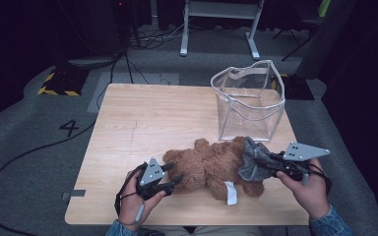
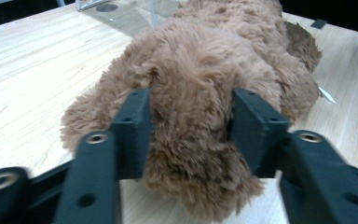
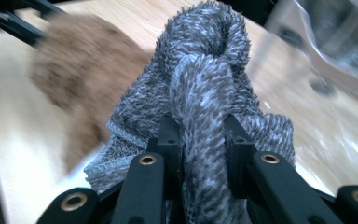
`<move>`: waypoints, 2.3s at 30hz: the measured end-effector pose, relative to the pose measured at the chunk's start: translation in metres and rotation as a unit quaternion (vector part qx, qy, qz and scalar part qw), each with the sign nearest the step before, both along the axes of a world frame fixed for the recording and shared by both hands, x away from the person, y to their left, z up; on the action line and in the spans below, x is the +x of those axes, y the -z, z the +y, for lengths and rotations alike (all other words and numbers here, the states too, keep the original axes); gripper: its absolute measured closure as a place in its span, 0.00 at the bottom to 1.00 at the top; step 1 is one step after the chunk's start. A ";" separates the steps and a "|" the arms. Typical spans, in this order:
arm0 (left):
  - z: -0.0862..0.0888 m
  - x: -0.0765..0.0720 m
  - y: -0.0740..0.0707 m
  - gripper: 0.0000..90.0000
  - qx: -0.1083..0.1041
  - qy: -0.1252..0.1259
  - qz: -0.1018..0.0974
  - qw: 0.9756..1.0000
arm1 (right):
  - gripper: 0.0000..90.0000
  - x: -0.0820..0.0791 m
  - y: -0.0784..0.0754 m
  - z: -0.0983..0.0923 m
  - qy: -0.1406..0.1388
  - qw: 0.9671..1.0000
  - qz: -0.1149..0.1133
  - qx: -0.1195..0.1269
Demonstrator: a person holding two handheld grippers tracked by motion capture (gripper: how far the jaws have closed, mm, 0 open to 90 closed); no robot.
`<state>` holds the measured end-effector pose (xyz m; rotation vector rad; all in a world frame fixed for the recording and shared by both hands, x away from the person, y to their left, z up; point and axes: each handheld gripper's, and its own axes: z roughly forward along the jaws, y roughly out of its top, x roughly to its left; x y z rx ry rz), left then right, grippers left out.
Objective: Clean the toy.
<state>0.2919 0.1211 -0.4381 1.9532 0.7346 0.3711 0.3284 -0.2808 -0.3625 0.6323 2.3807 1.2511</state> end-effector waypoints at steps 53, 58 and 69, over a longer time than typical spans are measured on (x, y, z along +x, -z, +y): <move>-0.006 0.005 0.016 0.97 0.047 0.012 0.058 0.997 | 0.82 -0.003 0.076 0.028 -0.046 0.994 0.084 -0.049; -0.003 0.003 0.013 0.94 0.048 0.006 0.051 0.998 | 0.83 -0.008 0.056 0.011 -0.025 0.996 0.076 -0.039; -0.021 -0.005 0.007 0.41 0.057 0.027 -0.025 0.998 | 0.82 0.005 0.048 0.024 -0.022 0.998 0.052 -0.037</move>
